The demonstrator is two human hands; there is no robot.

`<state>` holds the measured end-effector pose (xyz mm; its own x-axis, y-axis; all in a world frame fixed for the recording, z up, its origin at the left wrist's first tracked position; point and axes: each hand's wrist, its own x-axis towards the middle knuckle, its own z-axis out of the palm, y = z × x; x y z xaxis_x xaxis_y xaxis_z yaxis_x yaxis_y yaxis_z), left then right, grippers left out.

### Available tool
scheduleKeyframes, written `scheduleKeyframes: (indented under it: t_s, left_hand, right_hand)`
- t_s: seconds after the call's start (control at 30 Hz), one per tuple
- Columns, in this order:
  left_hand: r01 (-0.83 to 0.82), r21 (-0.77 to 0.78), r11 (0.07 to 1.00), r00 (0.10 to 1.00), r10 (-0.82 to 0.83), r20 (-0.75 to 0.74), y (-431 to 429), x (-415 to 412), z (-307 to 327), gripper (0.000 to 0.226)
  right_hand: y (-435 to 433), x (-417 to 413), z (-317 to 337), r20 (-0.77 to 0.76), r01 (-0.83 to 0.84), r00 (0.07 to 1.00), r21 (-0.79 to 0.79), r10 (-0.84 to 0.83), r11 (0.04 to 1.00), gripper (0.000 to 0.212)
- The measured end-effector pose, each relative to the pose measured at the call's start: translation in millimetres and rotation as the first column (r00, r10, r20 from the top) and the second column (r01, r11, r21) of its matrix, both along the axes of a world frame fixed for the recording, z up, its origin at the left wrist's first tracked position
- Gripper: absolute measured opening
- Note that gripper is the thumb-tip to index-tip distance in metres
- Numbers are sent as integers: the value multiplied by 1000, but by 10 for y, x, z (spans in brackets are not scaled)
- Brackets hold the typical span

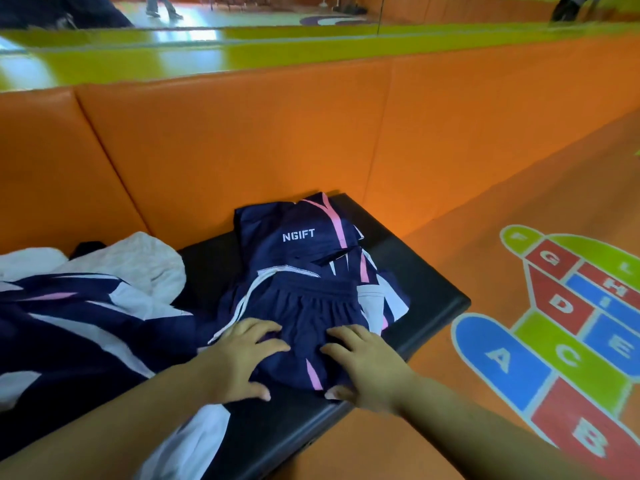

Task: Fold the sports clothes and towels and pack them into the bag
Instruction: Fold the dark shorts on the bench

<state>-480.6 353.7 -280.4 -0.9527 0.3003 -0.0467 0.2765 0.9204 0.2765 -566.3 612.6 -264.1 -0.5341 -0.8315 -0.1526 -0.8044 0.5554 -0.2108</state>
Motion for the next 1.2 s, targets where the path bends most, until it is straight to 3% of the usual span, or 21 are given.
scheduleKeyframes:
  t_s: [0.13, 0.33, 0.43, 0.5, 0.57, 0.73, 0.87, 1.0, 1.1, 1.2]
  left_hand:
    - [-55, 124, 991, 998, 49, 45, -104, -8, 1, 66]
    - [-59, 95, 994, 994, 68, -85, -64, 8, 19, 43]
    - [-223, 123, 967, 975, 220, 38, -23, -68, 171, 35]
    - [-249, 155, 956, 965, 230, 130, -45, -115, 309, 35]
    - [-272, 226, 935, 959, 242, 150, -54, -148, 473, 28]
    - [-298, 148, 943, 954, 294, 53, -90, -301, 704, 18]
    - [-260, 194, 946, 961, 273, -43, -159, -398, 823, 20]
    - [-249, 317, 915, 954, 287, -82, -158, -503, 1073, 24]
    - [-323, 476, 818, 922, 386, -38, -154, -578, 1283, 11]
    - [-385, 620, 683, 919, 349, 186, -194, -536, 1471, 41]
  right_hand:
    - [34, -18, -80, 21, -1, 1000, 43, 0, 999, 77]
    - [-66, 18, 91, 72, 39, 996, 103, -46, 994, 69]
    - [-169, 113, 110, 57, 88, 994, 152, -97, 984, 84]
    - [-274, 196, 123, 43, 150, 987, 144, -158, 978, 89]
    - [-352, 231, 146, 16, 218, 975, 101, -221, 971, 82]
    - [-277, 32, 362, -9, 402, 915, -30, -403, 915, 33]
    - [-88, -240, 647, 145, 572, 820, -173, -554, 802, 20]
    - [44, -475, 917, 436, 660, 743, -357, -508, 661, 12]
    - [94, -568, 1117, 646, 720, 672, -456, -362, 524, 13]
    - [84, -603, 1238, 790, 788, 570, -447, -226, 423, 10]
